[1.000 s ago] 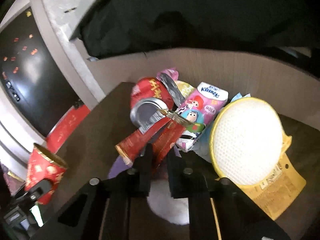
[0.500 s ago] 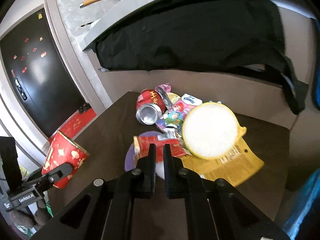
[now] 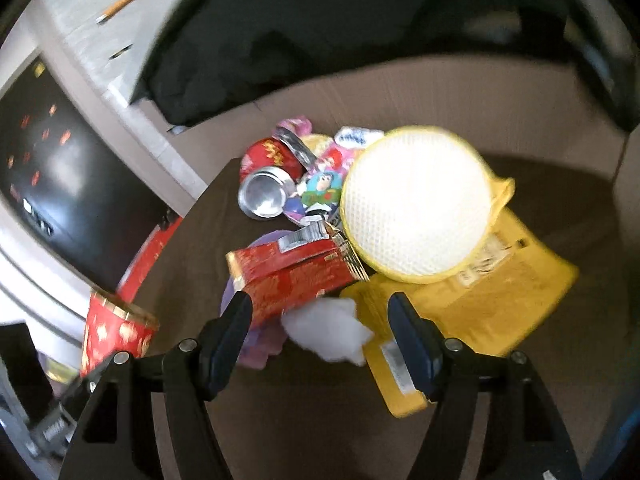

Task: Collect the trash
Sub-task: 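Grasp the red snack wrapper with the right gripper while the left gripper holds the cup, then carry the cup and wrapper over the bin and release both into it, then move both open grippers back toward the table trash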

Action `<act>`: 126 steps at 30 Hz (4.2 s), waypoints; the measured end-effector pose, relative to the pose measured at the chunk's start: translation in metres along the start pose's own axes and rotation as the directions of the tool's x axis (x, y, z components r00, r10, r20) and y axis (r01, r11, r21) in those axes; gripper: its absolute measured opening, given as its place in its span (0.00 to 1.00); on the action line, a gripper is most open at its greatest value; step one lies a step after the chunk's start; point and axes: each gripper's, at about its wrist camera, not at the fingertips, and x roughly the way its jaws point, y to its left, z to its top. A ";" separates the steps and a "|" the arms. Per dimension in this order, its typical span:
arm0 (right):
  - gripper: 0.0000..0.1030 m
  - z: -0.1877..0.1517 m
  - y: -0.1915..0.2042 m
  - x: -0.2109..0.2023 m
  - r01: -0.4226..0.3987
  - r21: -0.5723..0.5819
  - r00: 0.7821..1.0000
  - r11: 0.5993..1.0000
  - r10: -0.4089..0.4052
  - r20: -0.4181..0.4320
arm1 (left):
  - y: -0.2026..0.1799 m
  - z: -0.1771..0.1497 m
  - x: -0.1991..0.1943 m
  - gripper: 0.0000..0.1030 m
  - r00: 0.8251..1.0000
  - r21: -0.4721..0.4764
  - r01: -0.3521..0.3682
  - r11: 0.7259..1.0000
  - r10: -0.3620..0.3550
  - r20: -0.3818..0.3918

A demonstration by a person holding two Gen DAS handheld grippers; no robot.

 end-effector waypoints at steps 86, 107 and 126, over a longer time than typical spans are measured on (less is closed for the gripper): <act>0.13 -0.118 -0.223 -0.309 0.398 0.065 0.838 0.915 -0.391 0.381 | -0.409 -0.116 0.097 0.57 0.907 0.407 0.421 0.811 -0.368 -0.205; 0.54 -0.117 -0.245 -0.296 0.352 0.122 0.851 0.928 -0.371 0.371 | -0.393 -0.103 0.125 0.74 0.849 0.292 0.516 0.805 -0.435 -0.299; 0.55 -0.112 -0.192 -0.302 0.337 0.068 0.859 0.939 -0.336 0.386 | -0.284 -0.053 0.059 0.97 0.973 0.310 0.227 0.923 -0.227 -0.035</act>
